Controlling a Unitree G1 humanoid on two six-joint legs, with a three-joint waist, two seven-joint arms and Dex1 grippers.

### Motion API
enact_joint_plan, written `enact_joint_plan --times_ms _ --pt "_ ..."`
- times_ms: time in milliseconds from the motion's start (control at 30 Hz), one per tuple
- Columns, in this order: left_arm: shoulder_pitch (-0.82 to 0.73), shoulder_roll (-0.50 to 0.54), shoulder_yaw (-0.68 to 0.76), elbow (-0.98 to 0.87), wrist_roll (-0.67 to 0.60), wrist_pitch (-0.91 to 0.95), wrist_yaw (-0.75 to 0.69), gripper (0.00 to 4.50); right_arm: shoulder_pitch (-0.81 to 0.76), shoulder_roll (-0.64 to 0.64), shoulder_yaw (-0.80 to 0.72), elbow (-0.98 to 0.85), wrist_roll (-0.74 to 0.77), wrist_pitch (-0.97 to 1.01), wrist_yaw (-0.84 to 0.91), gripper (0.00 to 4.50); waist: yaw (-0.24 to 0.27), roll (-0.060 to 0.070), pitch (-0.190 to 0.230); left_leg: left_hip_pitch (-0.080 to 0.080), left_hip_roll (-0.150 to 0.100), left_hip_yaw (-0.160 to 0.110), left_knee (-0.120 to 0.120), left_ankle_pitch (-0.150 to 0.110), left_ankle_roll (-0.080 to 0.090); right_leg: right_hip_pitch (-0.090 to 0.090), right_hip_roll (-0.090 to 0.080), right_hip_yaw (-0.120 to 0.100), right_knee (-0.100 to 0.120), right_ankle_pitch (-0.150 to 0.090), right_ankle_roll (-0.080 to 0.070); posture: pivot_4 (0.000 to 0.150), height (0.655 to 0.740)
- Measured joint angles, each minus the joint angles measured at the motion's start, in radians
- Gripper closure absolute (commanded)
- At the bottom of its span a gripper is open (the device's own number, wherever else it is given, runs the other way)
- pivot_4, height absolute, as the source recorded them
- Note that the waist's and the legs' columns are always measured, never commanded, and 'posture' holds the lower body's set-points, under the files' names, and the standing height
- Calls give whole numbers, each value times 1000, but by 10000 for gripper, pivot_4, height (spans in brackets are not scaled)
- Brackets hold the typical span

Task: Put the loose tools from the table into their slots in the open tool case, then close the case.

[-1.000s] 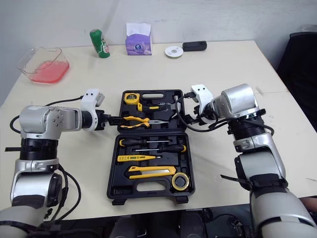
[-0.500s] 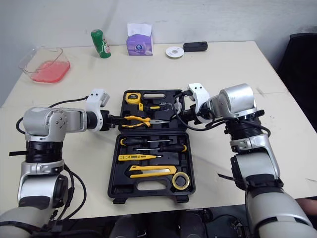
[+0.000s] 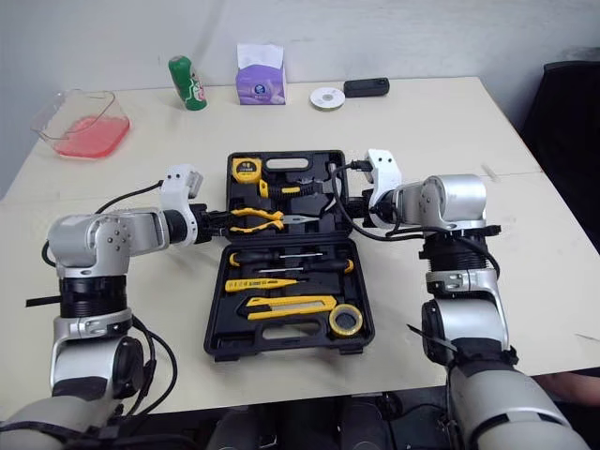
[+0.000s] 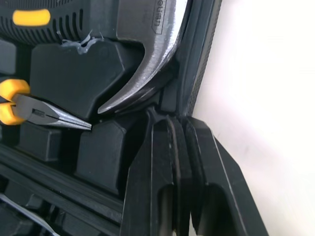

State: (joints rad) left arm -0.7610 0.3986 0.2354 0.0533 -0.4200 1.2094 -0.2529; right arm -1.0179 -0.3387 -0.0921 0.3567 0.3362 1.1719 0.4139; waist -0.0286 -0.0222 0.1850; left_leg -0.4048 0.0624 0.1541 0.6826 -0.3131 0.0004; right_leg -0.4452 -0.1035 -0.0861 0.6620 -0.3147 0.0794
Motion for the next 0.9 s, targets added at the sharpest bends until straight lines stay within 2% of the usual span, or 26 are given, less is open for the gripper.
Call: enact_joint_plan --times_ms 167,367,467,567,767,900 --pt "93 0 -25 -7 36 -360 -58 44801 106 -3 50 -17 -34 -383 67 45000 -6 0 0 0 -1 2 -2 0 0 -1 2 1 -2 0 0 1500 7400" --pt "170 0 -51 37 75 -656 -92 44986 188 -11 127 -10 -108 -724 107 45000 -6 0 0 0 1 2 -1 0 0 -1 2 1 -2 0 0 1500 7400" --pt "250 1 -60 45 107 -842 -107 44986 267 -13 170 10 -170 -1010 119 45000 -7 0 0 0 2 3 -2 0 0 -1 2 1 -3 0 0 1500 7400" --pt "284 9 -81 67 154 -998 -112 44986 296 -38 208 54 -231 -1209 122 45000 -5 0 0 0 2 3 0 0 0 -1 2 1 -1 0 0 1500 7400" --pt "371 63 -106 136 341 -1434 -104 44986 377 -123 286 121 -432 -1651 38 45000 -7 0 0 1 2 3 0 0 0 -1 2 1 -2 0 0 1500 7400" --pt "437 117 -123 149 419 -1608 -104 44986 395 -183 324 185 -575 -1851 -78 45000 -6 0 0 3 2 3 0 -1 1 0 0 1 -1 0 0 1500 7400"
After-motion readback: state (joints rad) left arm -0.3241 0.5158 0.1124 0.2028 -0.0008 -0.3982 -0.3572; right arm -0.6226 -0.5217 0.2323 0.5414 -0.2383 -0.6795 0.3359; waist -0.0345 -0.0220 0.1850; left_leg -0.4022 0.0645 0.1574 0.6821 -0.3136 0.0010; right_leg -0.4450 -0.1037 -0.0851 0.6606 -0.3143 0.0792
